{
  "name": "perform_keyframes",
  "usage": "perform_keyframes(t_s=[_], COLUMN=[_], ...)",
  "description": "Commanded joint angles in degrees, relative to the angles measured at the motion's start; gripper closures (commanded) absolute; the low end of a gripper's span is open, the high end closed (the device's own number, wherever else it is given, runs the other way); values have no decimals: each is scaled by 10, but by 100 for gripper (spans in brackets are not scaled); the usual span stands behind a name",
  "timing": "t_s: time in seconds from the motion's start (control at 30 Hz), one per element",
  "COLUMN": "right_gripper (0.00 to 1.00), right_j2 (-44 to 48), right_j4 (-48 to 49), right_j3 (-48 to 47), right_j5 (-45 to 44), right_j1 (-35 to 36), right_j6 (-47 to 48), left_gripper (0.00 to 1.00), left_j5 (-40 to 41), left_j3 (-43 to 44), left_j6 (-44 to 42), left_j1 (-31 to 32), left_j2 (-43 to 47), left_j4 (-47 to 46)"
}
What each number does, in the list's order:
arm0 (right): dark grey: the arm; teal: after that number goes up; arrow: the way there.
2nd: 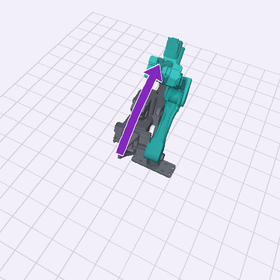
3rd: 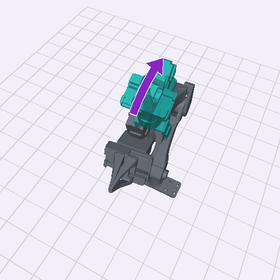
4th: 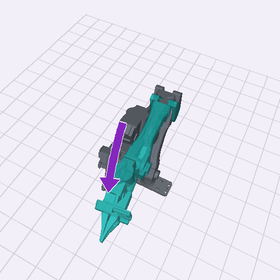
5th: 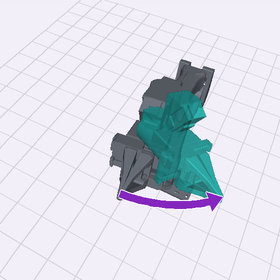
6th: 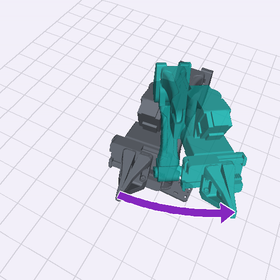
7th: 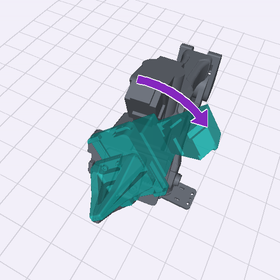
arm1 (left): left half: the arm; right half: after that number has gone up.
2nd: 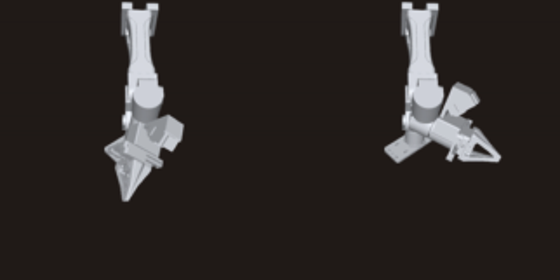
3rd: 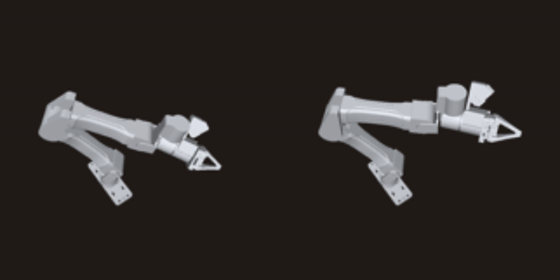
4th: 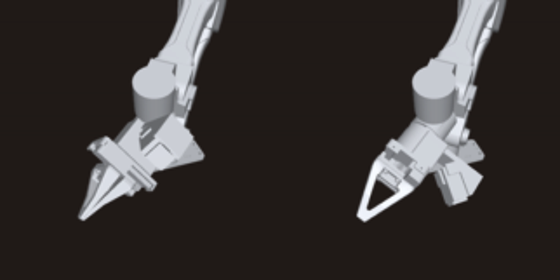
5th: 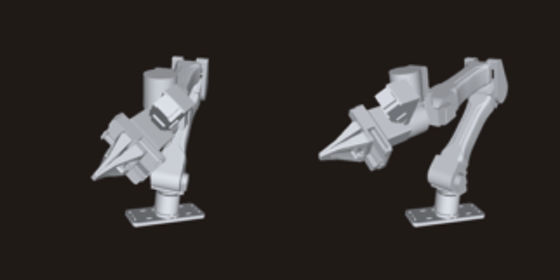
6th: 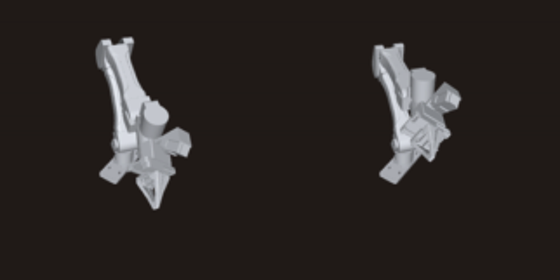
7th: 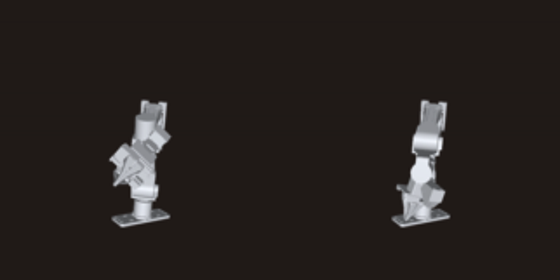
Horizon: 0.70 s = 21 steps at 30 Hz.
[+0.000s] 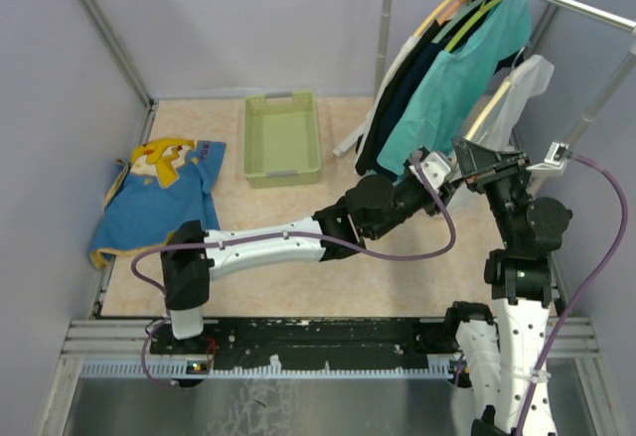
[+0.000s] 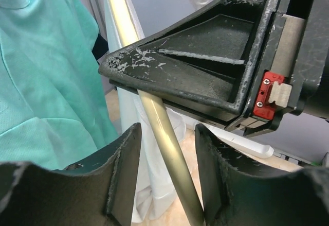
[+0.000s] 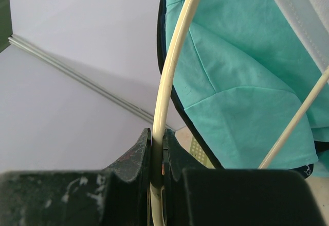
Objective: Remove the t-shirt from the hanger
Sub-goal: Pick up the hanger from the clothesline.
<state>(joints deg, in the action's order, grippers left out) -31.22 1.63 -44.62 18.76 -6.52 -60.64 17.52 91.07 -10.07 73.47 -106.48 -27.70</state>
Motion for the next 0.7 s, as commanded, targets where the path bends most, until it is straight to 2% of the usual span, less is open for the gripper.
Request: perform_keyframes(t_s=[0.0,0.37,0.5,0.53,0.67], right_gripper=[100,100,100,100,72], right_j2=[10,7,6,7,6], right_j4=[58,58,57,57,50], right_j3=[-20,-20,-21,-22,-27], right_j5=[10,13,15,16,24], right_j1=[5,6,6,6,6], right_j6=[16,15,15,15,24], left_gripper=[51,84,100,100,100], left_j5=[1,32,49,54,91], left_j3=[33,61,62,64,67], left_j6=[7,41,48,50,54], left_j1=[-2,-2,-2,-1,-2], left_j2=[-12,-25,-26,-26,-24], left_j4=[5,34,38,39,44])
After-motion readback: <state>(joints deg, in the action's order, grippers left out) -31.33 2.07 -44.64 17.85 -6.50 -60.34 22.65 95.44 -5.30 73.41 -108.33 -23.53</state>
